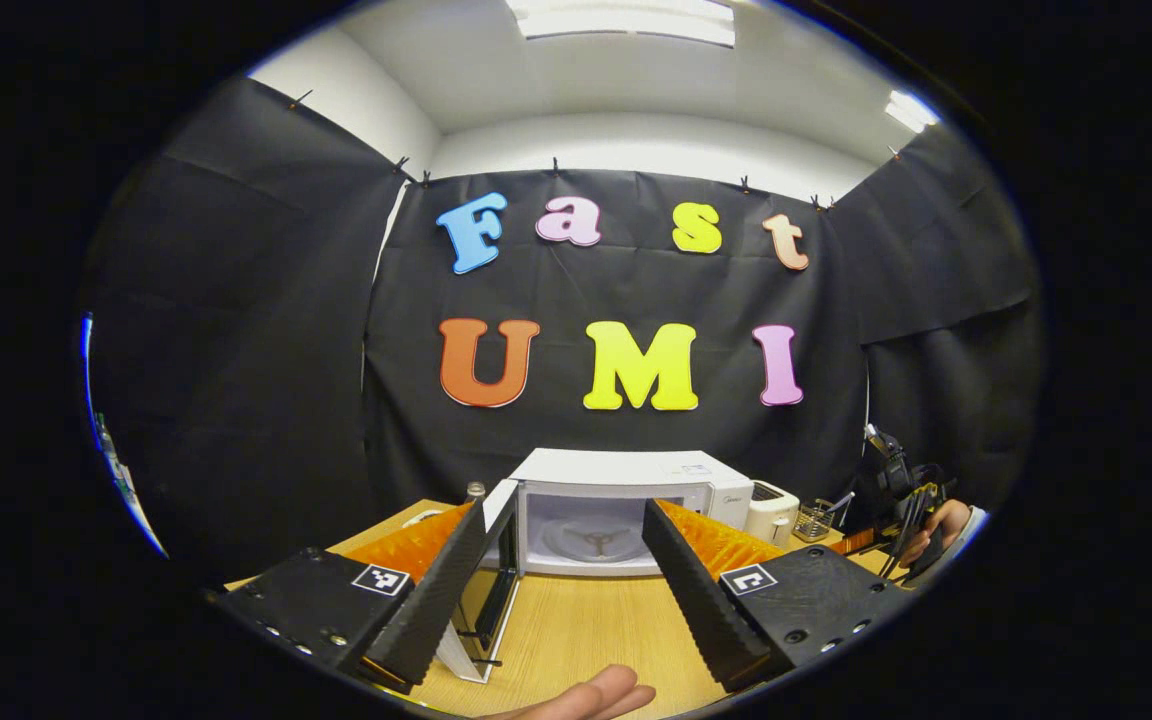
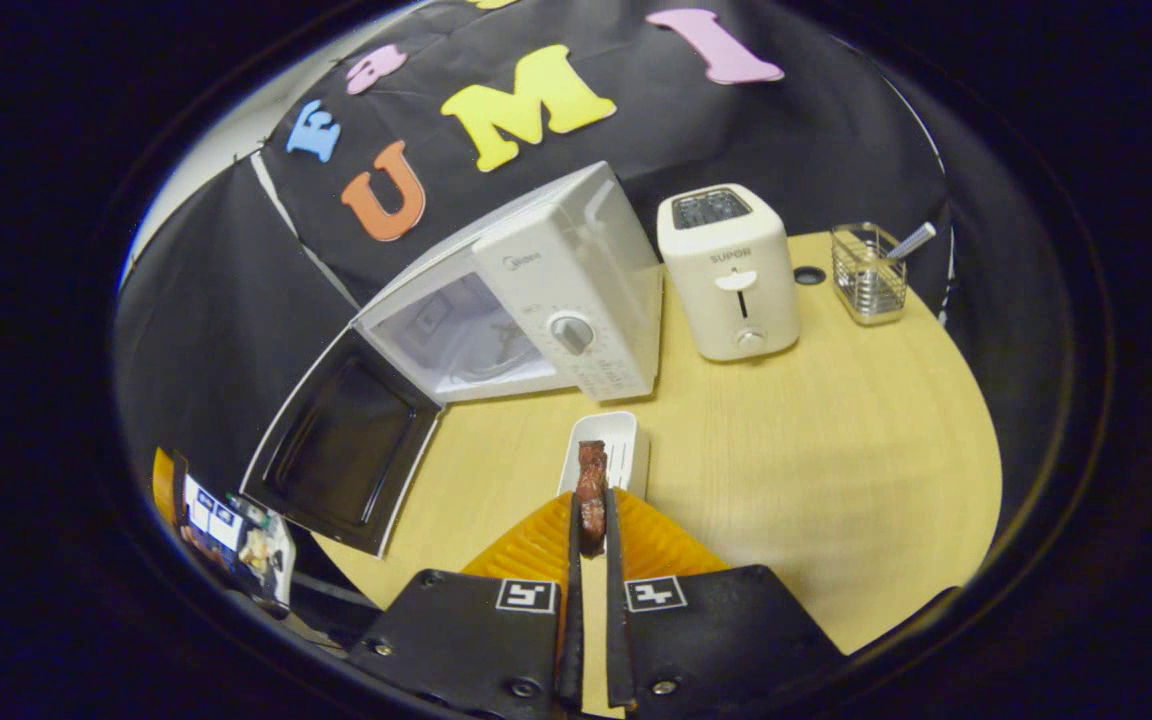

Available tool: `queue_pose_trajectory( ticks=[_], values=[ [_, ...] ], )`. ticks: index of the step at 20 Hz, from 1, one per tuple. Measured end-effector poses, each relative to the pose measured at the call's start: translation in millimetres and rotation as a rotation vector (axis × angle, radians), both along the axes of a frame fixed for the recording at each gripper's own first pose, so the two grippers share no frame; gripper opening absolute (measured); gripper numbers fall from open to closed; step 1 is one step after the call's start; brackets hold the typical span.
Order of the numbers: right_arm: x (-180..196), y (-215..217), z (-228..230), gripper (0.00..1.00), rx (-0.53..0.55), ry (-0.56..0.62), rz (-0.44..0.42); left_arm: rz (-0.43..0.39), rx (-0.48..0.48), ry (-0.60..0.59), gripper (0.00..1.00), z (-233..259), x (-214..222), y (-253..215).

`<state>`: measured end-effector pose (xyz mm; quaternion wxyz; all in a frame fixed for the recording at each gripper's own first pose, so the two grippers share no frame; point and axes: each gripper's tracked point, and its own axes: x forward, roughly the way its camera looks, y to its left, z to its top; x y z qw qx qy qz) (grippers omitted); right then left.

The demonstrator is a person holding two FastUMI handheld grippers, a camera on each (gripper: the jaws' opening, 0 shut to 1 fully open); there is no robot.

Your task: Open the microwave oven with the left hand, put the food in, and close the microwave oven.

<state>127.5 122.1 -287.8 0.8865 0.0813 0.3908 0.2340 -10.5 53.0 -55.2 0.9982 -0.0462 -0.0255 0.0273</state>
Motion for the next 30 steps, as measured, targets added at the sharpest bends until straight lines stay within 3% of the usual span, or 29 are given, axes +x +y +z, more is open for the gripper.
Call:
queue_pose_trajectory(
  ticks=[1, 2, 3, 4, 5, 6, 7, 8, 17, 25, 30],
  values=[
    [-5.7, 5.6, 6.8, 0.12, -0.034, -0.045, 0.004, 0.010, -0.011, 0.002, 0.88, -0.5, -1.9, 6.9],
    [-11.1, 11.0, 13.2, 0.12, -0.062, -0.085, 0.004, 0.020, -0.021, 0.005, 0.96, -1.9, -4.6, 12.7],
    [-17.5, 16.2, 19.3, 0.12, -0.083, -0.119, 0.006, 0.028, -0.029, 0.016, 0.87, -4.5, -6.6, 17.3],
    [-23.2, 24.5, 25.4, 0.12, -0.095, -0.151, 0.011, 0.033, -0.034, 0.027, 0.94, -8.6, -8.1, 21.6],
    [-28.9, 34.7, 29.1, 0.12, -0.104, -0.181, 0.018, 0.036, -0.038, 0.040, 0.93, -12.2, -9.5, 25.3],
    [-32.6, 43.8, 32.2, 0.12, -0.118, -0.209, 0.023, 0.038, -0.039, 0.051, 0.81, -15.9, -12.3, 29.8],
    [-35.8, 51.9, 33.6, 0.12, -0.130, -0.235, 0.028, 0.037, -0.039, 0.060, 0.81, -18.5, -16.6, 33.4],
    [-38.8, 62.0, 36.2, 0.12, -0.142, -0.258, 0.036, 0.037, -0.034, 0.064, 0.93, -19.3, -20.9, 36.6],
    [-8.9, 166.3, 27.0, 0.12, -0.202, -0.452, 0.053, 0.075, -0.015, 0.066, 0.93, -31.2, -26.1, 73.4],
    [68.8, 250.8, 4.4, 0.12, -0.107, -0.490, -0.047, 0.075, -0.001, 0.065, 0.93, -42.4, -13.7, 85.8],
    [115.2, 308.7, 6.2, 0.12, 0.067, -0.497, -0.121, 0.043, 0.016, 0.097, 0.93, -53.4, -1.5, 89.7]
  ],
)
